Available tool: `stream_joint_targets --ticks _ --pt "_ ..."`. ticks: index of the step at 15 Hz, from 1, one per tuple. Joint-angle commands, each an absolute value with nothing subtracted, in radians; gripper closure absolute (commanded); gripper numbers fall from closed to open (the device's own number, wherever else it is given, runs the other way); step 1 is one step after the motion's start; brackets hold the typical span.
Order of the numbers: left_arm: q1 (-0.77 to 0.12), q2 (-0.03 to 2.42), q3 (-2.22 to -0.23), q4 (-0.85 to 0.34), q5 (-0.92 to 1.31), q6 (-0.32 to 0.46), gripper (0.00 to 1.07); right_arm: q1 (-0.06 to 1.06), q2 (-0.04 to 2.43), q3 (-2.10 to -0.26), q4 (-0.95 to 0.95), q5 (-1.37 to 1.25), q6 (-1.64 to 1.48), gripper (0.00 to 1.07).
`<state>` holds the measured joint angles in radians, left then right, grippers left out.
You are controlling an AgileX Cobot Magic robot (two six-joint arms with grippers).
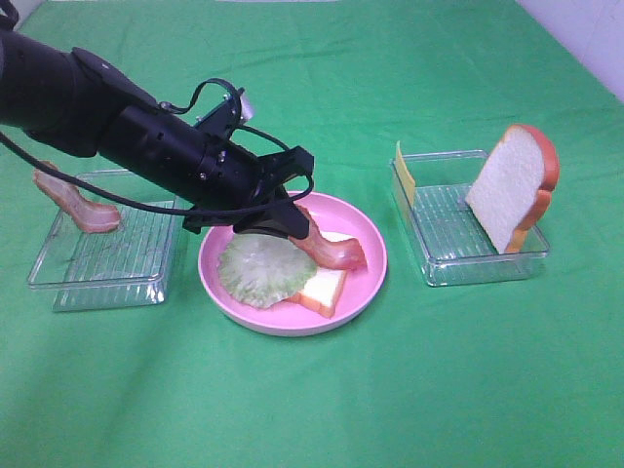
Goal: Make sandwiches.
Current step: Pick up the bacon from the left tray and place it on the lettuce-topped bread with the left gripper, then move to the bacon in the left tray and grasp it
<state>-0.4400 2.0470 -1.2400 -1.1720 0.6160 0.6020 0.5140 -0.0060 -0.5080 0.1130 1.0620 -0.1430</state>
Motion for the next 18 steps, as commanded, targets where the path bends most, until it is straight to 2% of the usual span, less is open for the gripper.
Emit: stream_joint_targets --ticks 1,4,6,7,9,11,13,15,16,18 --pt "-0.442 2.037 -1.244 -1.063 0.566 0.502 1.07 0.514 -0.013 -0.505 0.109 1.066 -0.150 0.39" --pt "-0.442 2.006 -1.245 -0.917 0.510 0.403 1.03 0.514 -0.013 -0.505 0.109 1.066 -0.150 0.39" --pt "-0.442 2.005 -1.245 -0.880 0.507 0.401 1.01 0.514 -0.013 -0.505 0.109 1.066 -0.150 0.39" --pt "-0.443 2.005 -1.244 -0.862 0.519 0.401 0.88 0.514 -0.013 -0.505 0.109 1.066 -0.150 0.39" --pt "-0.443 1.990 -1.244 -0.862 0.535 0.392 0.48 0.514 -0.013 -0.505 0.109 1.066 -0.150 0.39" --pt "-0.442 1.949 -1.245 -0.854 0.531 0.381 0.31 0.514 -0.013 -0.505 0.109 1.066 -0.150 0.39" --pt "-0.441 1.910 -1.245 -0.844 0.524 0.347 0.32 0.514 -0.013 -0.505 0.109 1.066 -0.150 0.39" --pt "-0.415 1.849 -1.245 -0.805 0.512 0.280 0.32 0.514 -0.013 -0.505 0.109 1.066 -0.150 0.39" --pt "-0.396 1.819 -1.245 -0.764 0.521 0.231 0.32 0.514 -0.013 -0.505 0.109 1.066 -0.150 0.39" --pt "-0.324 1.763 -1.246 -0.607 0.579 0.083 0.32 0.514 -0.013 -0.505 0.109 1.066 -0.150 0.39"
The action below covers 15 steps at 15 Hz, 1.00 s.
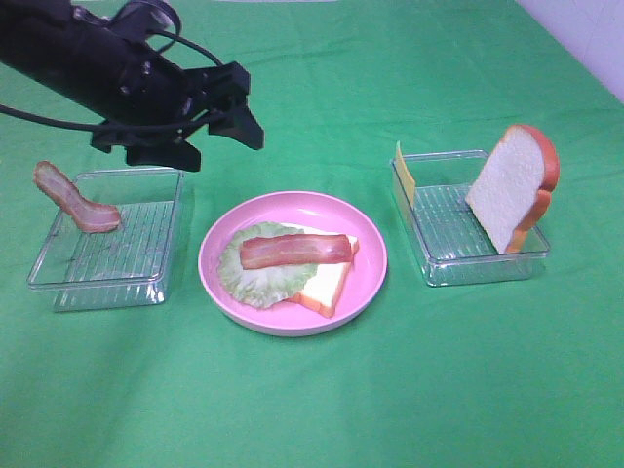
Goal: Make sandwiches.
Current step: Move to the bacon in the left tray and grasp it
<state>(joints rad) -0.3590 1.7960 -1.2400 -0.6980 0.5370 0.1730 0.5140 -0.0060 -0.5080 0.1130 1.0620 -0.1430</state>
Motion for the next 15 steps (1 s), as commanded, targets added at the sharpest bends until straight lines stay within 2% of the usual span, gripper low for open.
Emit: stream_joint_targets --ticks 1,6,9,12,15 --pt "-0.294 1.748 -1.246 -0.525 0.618 0.025 0.32 0.514 -0.013 -0.505 0.109 1.066 -0.150 0.39" --pt "-0.173 1.739 -1.317 -0.184 0.862 -0.160 0.32 0.514 -0.013 -0.505 0.109 1.066 -0.150 0.39" --pt "-0.123 1.741 -1.362 -0.045 0.957 -0.247 0.32 0.514 -0.013 -0.505 0.109 1.066 -0.150 0.39" --pt "-0.040 1.744 -1.366 -0.015 0.970 -0.250 0.33 0.514 -0.013 -0.505 0.109 1.066 -0.150 0.39" --pt "-0.023 1.746 -1.366 -0.011 0.899 -0.249 0.33 0.514 -0.013 -0.505 0.109 1.066 -0.150 0.39"
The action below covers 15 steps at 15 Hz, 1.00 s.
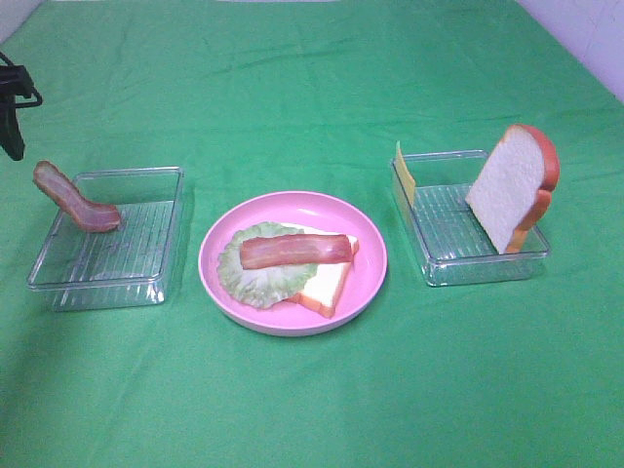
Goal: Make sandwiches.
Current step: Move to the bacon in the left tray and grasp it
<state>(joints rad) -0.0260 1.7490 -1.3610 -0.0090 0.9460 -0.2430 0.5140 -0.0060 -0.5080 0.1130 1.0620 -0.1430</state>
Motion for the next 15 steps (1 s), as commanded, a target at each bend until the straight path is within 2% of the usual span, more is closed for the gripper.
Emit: stream_joint_targets --ticks 1,7,11,15 --pt "-0.024 1.747 -1.366 -0.012 0.883 -0.249 0.33 0.514 -0.013 -0.505 0.109 1.066 -0.150 0.39" --pt "-0.024 1.866 -1.366 -0.038 0.822 -0.249 0.33 0.514 -0.013 -0.505 0.109 1.066 -0.150 0.39" --pt "-0.024 1.925 -1.366 -0.113 0.710 -0.249 0.43 0.514 -0.013 -0.505 0.109 1.066 -0.150 0.39" --pt "-0.024 1.970 -1.366 -0.127 0.671 -0.249 0.47 0.514 -0.013 -0.505 0.109 1.066 -0.150 0.39"
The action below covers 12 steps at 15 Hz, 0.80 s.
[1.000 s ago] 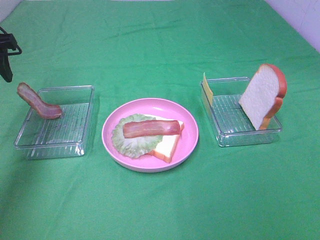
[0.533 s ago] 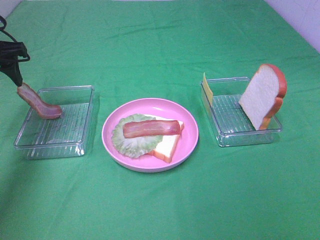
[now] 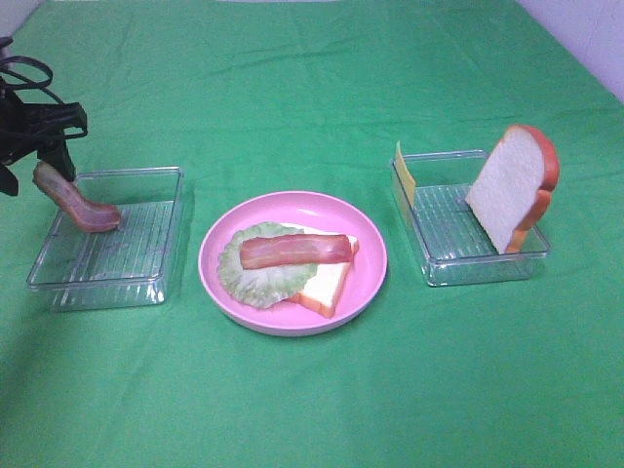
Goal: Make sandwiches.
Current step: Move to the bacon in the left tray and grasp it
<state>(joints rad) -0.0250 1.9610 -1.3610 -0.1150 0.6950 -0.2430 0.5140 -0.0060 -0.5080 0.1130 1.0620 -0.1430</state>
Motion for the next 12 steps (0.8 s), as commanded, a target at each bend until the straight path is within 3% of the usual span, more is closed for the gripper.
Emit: stream_joint_targets --ticks 1,7,10,12 --pt "-0.024 1.971 -1.366 -0.131 0.658 -0.249 0.50 0.514 -0.013 -0.505 0.109 1.066 -0.150 0.39" --pt "-0.024 1.971 -1.366 -0.135 0.642 -0.249 0.78 0.514 -0.013 -0.505 0.109 1.066 -0.150 0.39" --pt "-0.024 1.971 -1.366 -0.146 0.643 -0.250 0.84 0.514 -0.013 -0.505 0.109 1.066 -0.150 0.39" --pt "-0.024 1.971 -1.366 -0.158 0.643 -0.252 0.97 0.514 -0.013 -0.505 0.109 1.066 -0.150 0.39"
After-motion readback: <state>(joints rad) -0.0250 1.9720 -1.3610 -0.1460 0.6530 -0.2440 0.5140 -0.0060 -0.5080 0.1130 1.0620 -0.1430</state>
